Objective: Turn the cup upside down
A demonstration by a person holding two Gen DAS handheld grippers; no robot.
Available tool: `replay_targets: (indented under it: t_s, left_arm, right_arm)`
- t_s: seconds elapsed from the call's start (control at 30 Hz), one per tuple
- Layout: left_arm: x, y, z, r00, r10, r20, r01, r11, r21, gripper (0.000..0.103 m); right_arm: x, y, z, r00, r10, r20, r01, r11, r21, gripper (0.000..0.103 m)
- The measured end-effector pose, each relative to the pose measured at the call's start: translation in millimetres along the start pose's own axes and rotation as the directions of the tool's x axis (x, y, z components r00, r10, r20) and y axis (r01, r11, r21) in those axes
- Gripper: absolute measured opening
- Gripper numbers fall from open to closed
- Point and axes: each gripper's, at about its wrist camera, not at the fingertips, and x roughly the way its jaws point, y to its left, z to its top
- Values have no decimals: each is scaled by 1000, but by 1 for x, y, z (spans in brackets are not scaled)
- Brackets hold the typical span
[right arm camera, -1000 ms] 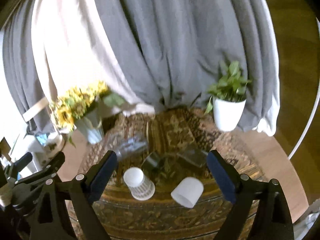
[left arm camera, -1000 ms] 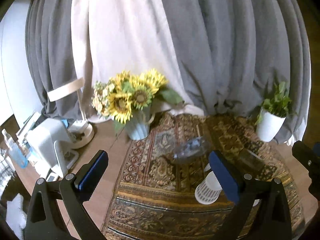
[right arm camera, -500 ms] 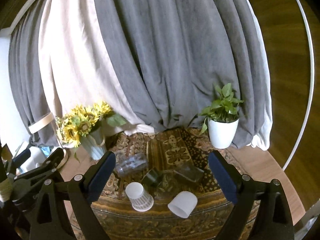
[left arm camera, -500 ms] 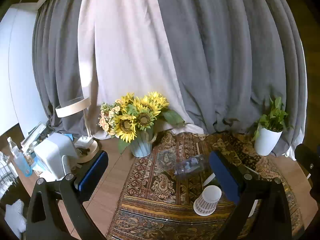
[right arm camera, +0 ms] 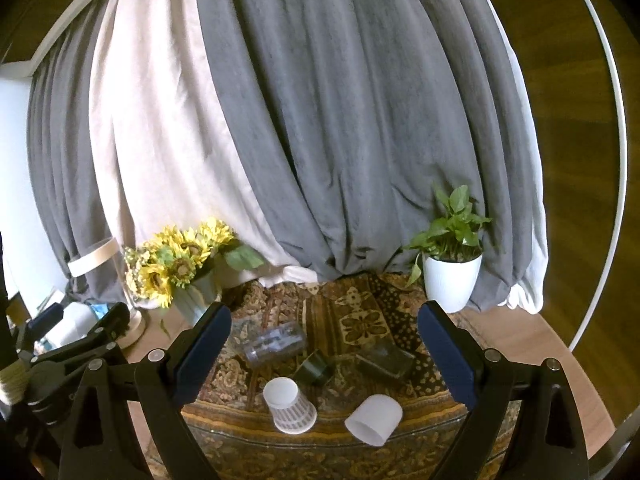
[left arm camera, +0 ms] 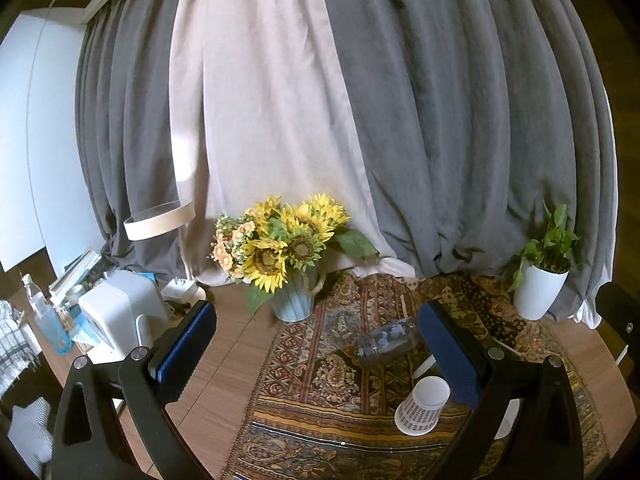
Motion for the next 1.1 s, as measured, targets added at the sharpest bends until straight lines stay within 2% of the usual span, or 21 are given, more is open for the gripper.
replay_targets:
  t_s: [1.1]
  left_arm:
    - [-6,5,7,999,5,43,-5,1000,3,103]
  right_arm:
    - [-6,5,0,1000,-5,22,4,1000,5,95]
